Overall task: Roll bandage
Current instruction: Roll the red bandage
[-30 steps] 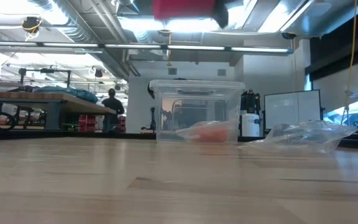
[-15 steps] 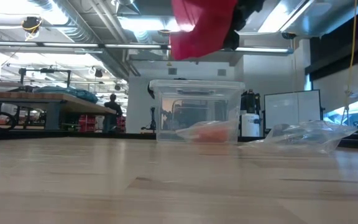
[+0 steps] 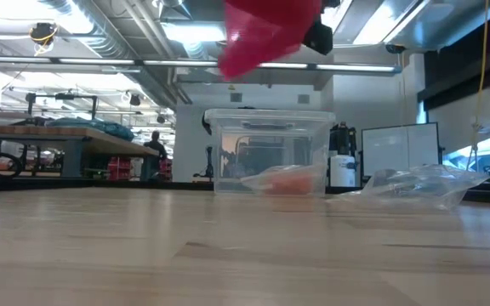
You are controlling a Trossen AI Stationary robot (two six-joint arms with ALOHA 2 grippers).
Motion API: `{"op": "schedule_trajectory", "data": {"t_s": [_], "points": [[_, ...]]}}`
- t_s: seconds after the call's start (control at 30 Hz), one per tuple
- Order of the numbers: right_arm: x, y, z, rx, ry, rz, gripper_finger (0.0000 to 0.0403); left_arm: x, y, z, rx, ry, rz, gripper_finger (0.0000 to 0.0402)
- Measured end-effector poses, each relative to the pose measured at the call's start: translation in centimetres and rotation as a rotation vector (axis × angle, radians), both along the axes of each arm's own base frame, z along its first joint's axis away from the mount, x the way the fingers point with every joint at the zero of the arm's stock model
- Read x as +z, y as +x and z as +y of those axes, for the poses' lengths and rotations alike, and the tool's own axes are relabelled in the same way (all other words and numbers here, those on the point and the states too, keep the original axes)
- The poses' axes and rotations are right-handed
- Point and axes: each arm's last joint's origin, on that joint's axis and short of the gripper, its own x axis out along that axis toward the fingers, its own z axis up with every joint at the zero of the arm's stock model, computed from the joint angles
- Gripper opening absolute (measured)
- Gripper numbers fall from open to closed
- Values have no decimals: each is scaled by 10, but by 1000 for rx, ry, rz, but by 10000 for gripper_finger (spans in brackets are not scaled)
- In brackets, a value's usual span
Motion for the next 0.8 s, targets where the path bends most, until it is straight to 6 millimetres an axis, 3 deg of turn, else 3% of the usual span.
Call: {"op": "schedule_trajectory", "data": {"t_s": [0.3, 0.43, 0.67, 0.8], "points": [[4, 0, -1, -20, 99, -11, 257, 0, 0, 0, -2, 0, 3, 4], [20, -12, -5, -5, 67, -57, 257, 0, 0, 0, -4, -2, 1, 4], [63, -73, -8, -42, -144, -89, 257, 4, -1, -3, -15, -10, -22, 4], [69, -112, 1, -65, -276, -69, 257, 7, -2, -3, -14, -25, -39, 4]]}}
